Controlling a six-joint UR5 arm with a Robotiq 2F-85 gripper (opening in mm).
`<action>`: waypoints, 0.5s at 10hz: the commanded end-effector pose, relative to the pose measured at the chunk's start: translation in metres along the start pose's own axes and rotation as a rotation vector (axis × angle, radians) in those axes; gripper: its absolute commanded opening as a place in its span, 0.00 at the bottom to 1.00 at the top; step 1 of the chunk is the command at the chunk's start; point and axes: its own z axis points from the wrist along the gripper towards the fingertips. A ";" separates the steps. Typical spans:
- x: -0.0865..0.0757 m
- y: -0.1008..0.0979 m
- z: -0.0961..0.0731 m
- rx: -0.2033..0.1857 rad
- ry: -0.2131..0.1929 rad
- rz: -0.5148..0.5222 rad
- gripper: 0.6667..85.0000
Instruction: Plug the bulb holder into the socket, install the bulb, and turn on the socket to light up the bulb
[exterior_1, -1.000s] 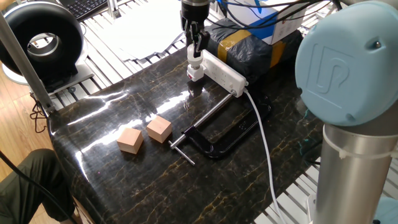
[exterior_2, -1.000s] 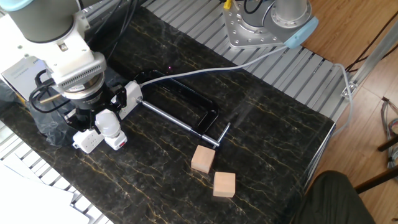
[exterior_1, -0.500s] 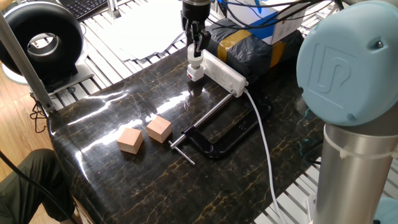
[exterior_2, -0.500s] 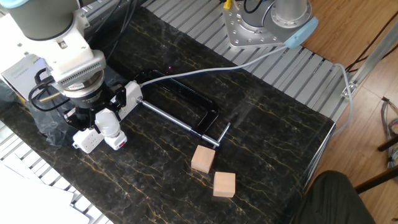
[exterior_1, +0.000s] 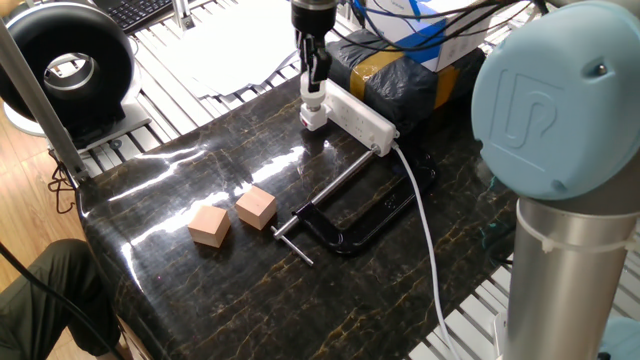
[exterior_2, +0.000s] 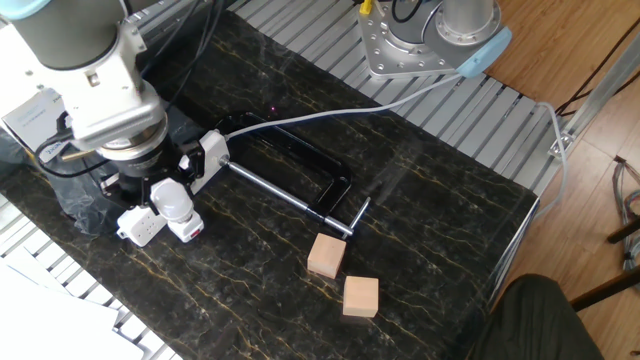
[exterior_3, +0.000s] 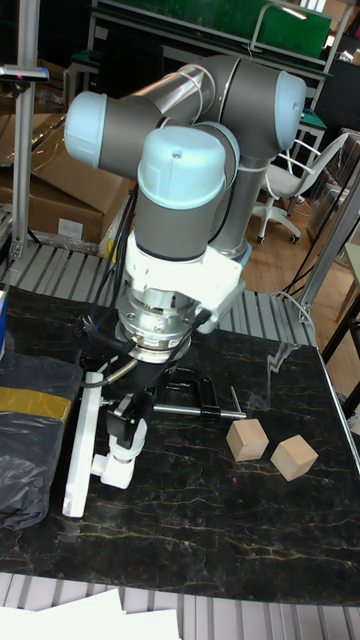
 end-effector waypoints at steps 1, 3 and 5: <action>-0.008 0.006 -0.002 -0.041 -0.007 0.186 0.22; -0.009 0.005 -0.005 -0.042 0.006 0.287 0.19; -0.009 0.001 -0.003 -0.032 0.002 0.354 0.19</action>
